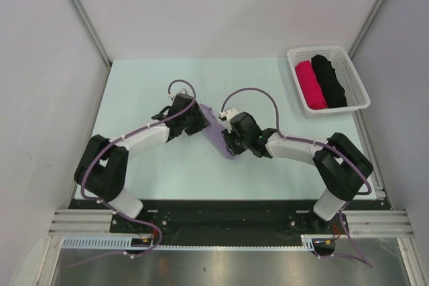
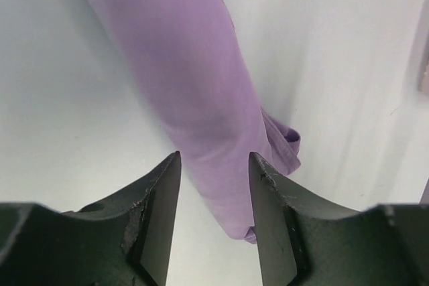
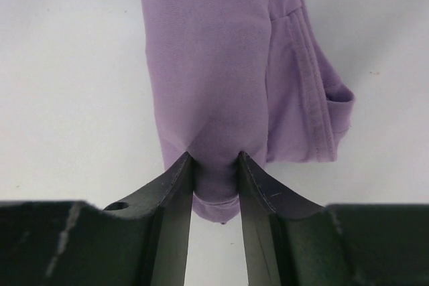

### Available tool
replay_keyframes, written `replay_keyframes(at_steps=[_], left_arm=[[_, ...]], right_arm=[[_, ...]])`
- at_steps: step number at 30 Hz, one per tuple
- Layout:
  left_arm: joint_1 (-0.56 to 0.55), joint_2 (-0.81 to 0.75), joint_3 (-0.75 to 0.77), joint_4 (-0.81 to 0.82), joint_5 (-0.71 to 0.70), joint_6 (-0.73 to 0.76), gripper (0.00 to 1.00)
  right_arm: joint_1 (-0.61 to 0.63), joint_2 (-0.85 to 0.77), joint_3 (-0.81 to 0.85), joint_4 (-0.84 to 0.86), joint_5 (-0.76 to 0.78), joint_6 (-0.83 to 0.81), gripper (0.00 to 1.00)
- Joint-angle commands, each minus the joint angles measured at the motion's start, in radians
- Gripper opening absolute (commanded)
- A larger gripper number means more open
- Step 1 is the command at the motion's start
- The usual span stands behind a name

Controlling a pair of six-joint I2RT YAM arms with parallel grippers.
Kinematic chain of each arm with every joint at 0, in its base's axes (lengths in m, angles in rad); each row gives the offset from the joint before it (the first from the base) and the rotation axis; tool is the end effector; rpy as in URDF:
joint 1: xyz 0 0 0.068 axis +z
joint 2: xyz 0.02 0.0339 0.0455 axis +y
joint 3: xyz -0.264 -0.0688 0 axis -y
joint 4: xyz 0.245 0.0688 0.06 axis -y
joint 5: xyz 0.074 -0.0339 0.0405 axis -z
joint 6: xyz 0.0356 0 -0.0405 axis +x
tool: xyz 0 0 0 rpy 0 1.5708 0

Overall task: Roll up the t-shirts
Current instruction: Roll the T-shirt to the center of the board.

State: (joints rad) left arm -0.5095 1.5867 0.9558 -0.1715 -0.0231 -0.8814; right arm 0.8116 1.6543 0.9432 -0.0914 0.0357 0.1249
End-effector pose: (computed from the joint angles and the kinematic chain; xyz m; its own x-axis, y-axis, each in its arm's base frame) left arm 0.2916 -0.1620 0.2026 -0.7647 -0.4564 -0.4549 -0.1831 0.8307 -0.5257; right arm 0.2370 0.2479 0.1833 -0.5793 -0.4296 -0.6927 -0.6407 0.7654 0.0611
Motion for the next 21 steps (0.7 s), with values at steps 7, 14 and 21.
replay_keyframes(at_steps=[7,14,21], left_arm=[[0.06,0.045,0.093,0.032,-0.008,0.079,0.47],[0.065,0.082,0.123,0.105,0.066,0.065,0.45],[0.068,0.101,0.164,0.139,0.094,0.05,0.43]], right_arm=[[-0.094,0.059,0.039,0.061,-0.29,0.091,0.35],[-0.121,0.075,0.043,0.064,-0.315,0.114,0.34],[-0.127,0.081,0.048,0.071,-0.323,0.114,0.34]])
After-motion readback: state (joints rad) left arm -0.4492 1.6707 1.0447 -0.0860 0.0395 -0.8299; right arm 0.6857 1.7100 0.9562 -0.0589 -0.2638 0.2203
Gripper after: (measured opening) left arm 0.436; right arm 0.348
